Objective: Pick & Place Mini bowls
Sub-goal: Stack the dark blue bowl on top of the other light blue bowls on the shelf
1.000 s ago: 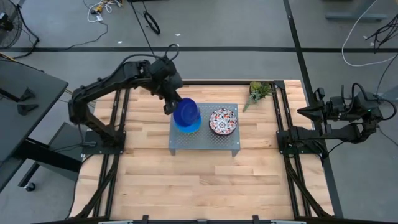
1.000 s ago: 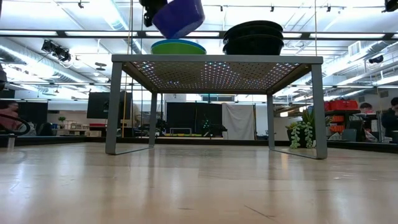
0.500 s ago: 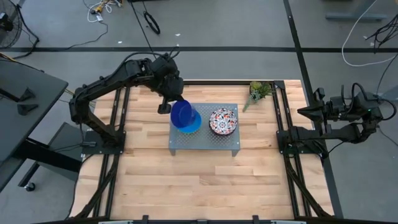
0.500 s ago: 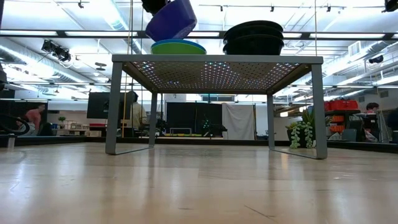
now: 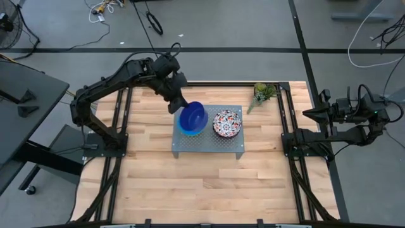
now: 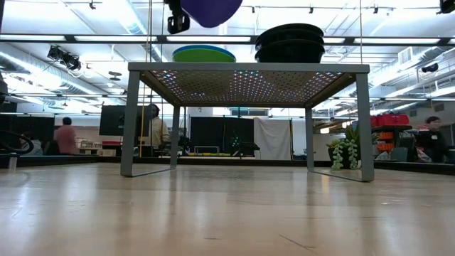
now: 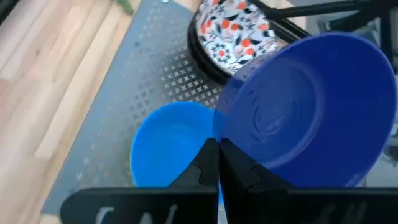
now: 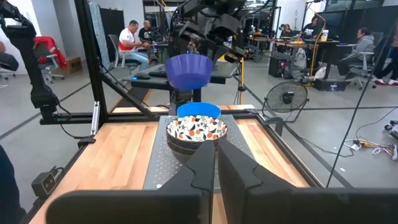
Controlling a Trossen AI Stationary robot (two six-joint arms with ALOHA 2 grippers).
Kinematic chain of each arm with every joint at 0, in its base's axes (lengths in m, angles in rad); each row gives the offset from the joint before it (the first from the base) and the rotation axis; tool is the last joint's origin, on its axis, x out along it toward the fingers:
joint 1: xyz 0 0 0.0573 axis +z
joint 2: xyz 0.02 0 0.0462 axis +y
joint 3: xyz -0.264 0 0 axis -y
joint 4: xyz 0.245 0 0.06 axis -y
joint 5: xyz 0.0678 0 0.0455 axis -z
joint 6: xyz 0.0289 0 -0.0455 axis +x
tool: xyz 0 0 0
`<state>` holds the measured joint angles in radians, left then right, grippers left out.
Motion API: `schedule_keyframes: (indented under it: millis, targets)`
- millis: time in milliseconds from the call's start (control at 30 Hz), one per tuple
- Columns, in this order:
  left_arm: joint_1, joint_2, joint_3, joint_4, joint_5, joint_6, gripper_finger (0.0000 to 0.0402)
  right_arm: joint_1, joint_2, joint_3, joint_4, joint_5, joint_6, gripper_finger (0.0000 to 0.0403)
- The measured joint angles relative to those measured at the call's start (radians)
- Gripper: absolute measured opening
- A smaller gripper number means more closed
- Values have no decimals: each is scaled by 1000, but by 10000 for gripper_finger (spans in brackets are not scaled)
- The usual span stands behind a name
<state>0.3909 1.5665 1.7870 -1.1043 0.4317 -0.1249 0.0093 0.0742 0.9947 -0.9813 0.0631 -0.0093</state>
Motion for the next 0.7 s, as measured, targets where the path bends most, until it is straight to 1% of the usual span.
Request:
schedule_keyframes:
  millis: [400,533,700]
  targets:
    - [40,-6,0,-187,-61,-210,0,0,0,0,0,0,0,23]
    - [35,-5,0,-201,-80,-287,0,0,0,0,0,0,0,23]
    - [-11,-5,0,-185,-129,-371,0,0,0,0,0,0,0,23]
